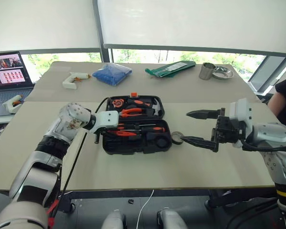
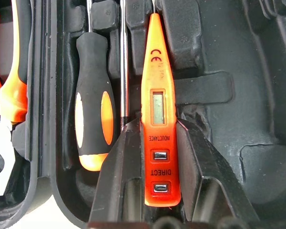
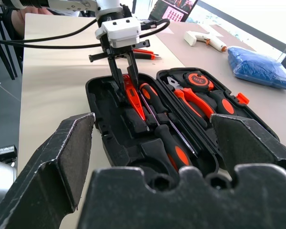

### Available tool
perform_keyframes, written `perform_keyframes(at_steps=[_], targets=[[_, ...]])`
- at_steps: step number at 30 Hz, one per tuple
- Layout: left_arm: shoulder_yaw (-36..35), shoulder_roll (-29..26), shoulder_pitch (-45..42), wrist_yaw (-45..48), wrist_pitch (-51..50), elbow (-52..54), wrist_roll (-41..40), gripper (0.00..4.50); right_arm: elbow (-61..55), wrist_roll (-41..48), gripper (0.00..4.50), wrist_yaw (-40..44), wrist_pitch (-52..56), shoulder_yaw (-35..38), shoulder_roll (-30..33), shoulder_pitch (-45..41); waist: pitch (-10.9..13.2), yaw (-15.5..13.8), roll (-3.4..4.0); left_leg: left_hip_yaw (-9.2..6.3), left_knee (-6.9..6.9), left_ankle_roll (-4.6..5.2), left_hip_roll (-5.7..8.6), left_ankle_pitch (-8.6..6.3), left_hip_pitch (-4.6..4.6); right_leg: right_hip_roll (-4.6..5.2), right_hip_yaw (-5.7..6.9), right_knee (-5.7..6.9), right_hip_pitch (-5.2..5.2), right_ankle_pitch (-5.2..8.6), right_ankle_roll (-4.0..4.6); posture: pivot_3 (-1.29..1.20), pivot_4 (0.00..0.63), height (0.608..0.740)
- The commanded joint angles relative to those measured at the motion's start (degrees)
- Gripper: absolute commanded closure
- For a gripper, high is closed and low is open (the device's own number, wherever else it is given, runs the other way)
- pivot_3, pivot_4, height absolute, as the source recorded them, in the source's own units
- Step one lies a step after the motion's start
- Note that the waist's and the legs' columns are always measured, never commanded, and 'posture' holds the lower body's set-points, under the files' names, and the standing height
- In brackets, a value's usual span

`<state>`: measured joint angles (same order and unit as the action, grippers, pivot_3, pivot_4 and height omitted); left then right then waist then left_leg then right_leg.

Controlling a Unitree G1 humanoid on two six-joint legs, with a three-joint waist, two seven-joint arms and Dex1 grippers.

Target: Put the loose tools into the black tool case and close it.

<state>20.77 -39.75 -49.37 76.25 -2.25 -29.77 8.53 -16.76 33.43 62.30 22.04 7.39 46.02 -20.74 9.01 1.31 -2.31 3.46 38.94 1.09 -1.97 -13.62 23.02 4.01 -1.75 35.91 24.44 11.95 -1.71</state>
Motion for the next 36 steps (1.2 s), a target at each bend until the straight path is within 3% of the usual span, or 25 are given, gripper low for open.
perform_keyframes(at_steps=[1, 3, 5, 10, 17, 20, 26, 33, 36], targets=[[0.8, 0.0, 2.6, -0.2, -2.3, -1.0, 1.5, 4.03, -0.8, 0.6, 0.0, 0.1, 0.0, 0.5, 0.2, -1.0, 0.0, 0.0, 0.0, 0.02, -0.01, 0.0, 0.0, 0.0, -0.03, 0.0, -0.03, 0.0, 0.0, 0.0, 0.0, 0.0, 0.15, 0.74], [0.6, 0.4, 2.8, 1.6, -2.7, -0.4, 0.1, 4.03, -0.7, 0.6, 0.0, 0.2, 0.0, 0.3, 0.0, -1.1, 0.0, -0.1, 0.01, 0.05, -0.01, 0.0, 0.01, 0.0, -0.05, 0.0, -0.06, 0.01, -0.01, 0.0, 0.0, 0.0, 0.15, 0.74], [-1.4, 1.4, 3.4, 2.3, -2.5, 0.2, -2.8, 3.02, -0.7, 0.7, 0.0, 0.3, 0.0, 0.0, -0.2, -1.1, 0.0, -0.1, 0.01, 0.08, -0.01, 0.0, 0.01, 0.0, -0.06, 0.01, -0.08, 0.02, -0.03, 0.0, -0.01, 0.0, 0.15, 0.74], [-6.7, 0.8, 3.5, 2.4, 1.8, 0.6, -7.4, 1.39, -0.9, 1.3, 0.0, 0.8, 0.3, 0.2, -0.1, -0.8, 0.0, -0.4, 0.0, 0.08, -0.01, 0.08, 0.03, -0.06, 0.05, 0.04, -0.09, -0.03, 0.04, -0.01, 0.02, 0.0, 0.15, 0.74], [-13.3, 0.3, 3.6, 3.3, 6.3, -1.5, -13.9, 1.39, -0.7, 1.7, 0.0, 1.5, 0.9, -0.5, -0.2, -1.1, 0.0, -0.7, -0.01, 0.06, 0.06, 0.09, 0.11, -0.06, 0.25, 0.16, -0.02, -0.02, 0.18, -0.02, 0.0, 0.0, 0.15, 0.74], [-14.5, 2.4, 5.0, 2.4, 6.3, -1.0, -15.9, 2.15, -0.8, 1.8, 0.0, 1.3, 1.0, -0.8, -0.5, -1.2, 0.0, -0.7, -0.01, 0.07, 0.07, 0.09, 0.14, -0.06, 0.24, 0.2, -0.02, -0.01, 0.17, -0.02, -0.02, 0.0, 0.15, 0.74], [-15.2, 5.8, 7.0, 0.6, 7.6, -1.4, -17.1, 4.49, -0.5, 1.7, 0.0, 1.1, 0.9, -0.9, -0.8, -1.2, 0.0, -0.8, -0.02, 0.05, 0.12, 0.09, 0.15, -0.06, 0.29, 0.2, 0.01, -0.02, 0.17, -0.04, -0.04, 0.0, 0.15, 0.74], [-13.5, 6.3, 9.5, -1.4, 8.1, -2.3, -15.1, 4.49, -0.9, 1.9, 0.0, 0.4, 1.0, -0.5, -1.2, -0.4, 0.0, -0.6, -0.02, 0.05, 0.11, 0.09, 0.14, -0.06, 0.25, 0.18, 0.0, 0.0, 0.17, -0.04, -0.03, 0.0, 0.15, 0.74], [-11.2, 5.0, 11.0, 0.5, 13.0, -2.4, -12.7, 4.49, -0.9, 1.9, 0.0, 0.2, 1.1, -0.4, -1.2, -0.2, 0.0, -0.7, -0.02, 0.05, 0.11, 0.09, 0.14, -0.06, 0.26, 0.19, 0.0, 0.0, 0.17, -0.04, -0.03, 0.0, 0.15, 0.74]])
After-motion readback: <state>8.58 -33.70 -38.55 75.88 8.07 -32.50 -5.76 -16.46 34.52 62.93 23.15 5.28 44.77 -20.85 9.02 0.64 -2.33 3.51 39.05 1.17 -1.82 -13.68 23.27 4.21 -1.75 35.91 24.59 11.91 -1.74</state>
